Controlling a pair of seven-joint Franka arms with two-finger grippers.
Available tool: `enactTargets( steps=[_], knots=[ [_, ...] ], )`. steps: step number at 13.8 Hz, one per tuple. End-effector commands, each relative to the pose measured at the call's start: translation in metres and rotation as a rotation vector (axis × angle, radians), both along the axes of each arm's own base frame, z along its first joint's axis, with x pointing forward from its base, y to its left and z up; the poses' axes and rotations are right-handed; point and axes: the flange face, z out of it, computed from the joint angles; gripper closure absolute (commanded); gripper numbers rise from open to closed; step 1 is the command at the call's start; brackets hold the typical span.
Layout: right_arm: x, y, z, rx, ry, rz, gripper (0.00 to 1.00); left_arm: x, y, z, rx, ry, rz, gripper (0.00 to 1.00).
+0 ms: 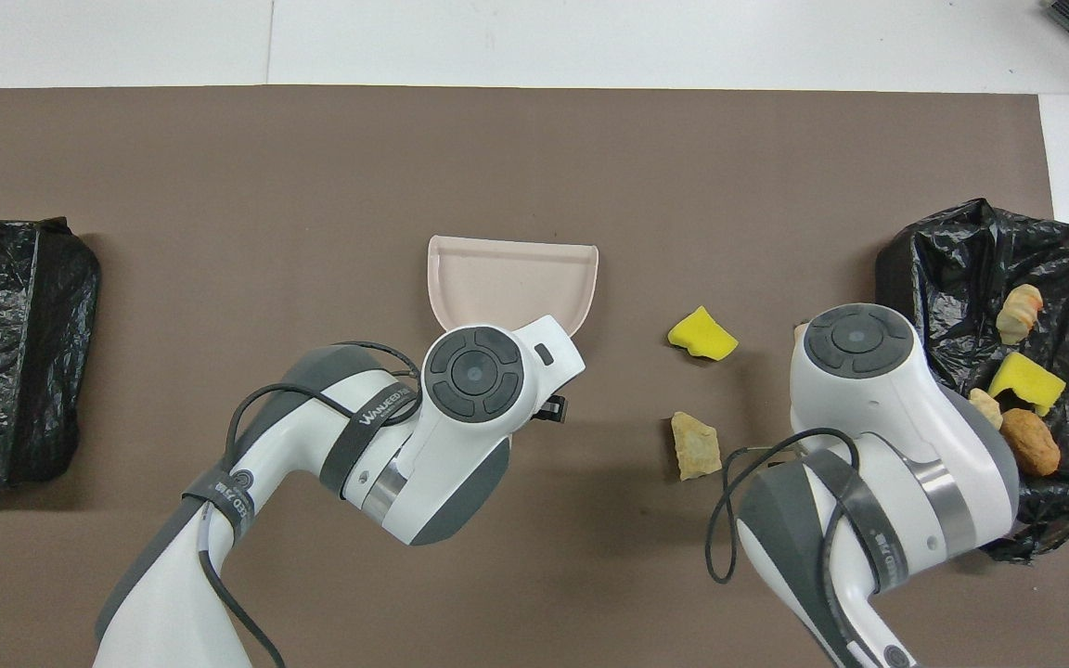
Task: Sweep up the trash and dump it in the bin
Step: 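Sweep the brush with the right gripper toward the remaining chunk, then sweep the tan chunk and sponge into the dustpan with the right gripper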
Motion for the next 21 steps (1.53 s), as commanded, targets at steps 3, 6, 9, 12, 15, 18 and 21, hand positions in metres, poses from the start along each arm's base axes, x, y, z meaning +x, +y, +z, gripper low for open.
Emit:
enactTargets(
  steps=[3, 6, 9, 12, 15, 18, 21],
  knots=[
    [-0.006, -0.029, -0.024, -0.024, -0.025, -0.034, 1.0, 0.0, 0.023, 0.021, 0.052, 0.032, -0.128, 0.84],
    [-0.003, -0.01, -0.039, 0.009, -0.043, -0.026, 1.0, -0.003, 0.049, 0.046, 0.172, 0.049, -0.325, 0.86],
    [0.003, 0.017, -0.043, 0.121, -0.046, -0.07, 1.0, -0.009, 0.057, 0.055, 0.214, 0.082, -0.547, 1.0],
    [0.017, 0.058, -0.039, 0.26, -0.056, -0.116, 1.0, -0.015, 0.063, 0.054, 0.268, 0.103, -0.888, 1.0],
    [0.033, 0.088, -0.024, 0.392, -0.044, -0.053, 1.0, -0.025, 0.069, 0.047, 0.271, 0.138, -1.064, 1.0],
    [0.039, 0.085, 0.015, 0.469, -0.01, 0.087, 1.0, -0.027, 0.07, 0.039, 0.26, 0.152, -1.182, 1.0],
    [0.026, 0.071, 0.034, 0.417, -0.003, 0.104, 1.0, -0.015, 0.08, 0.031, 0.25, 0.135, -1.17, 1.0]
  ],
)
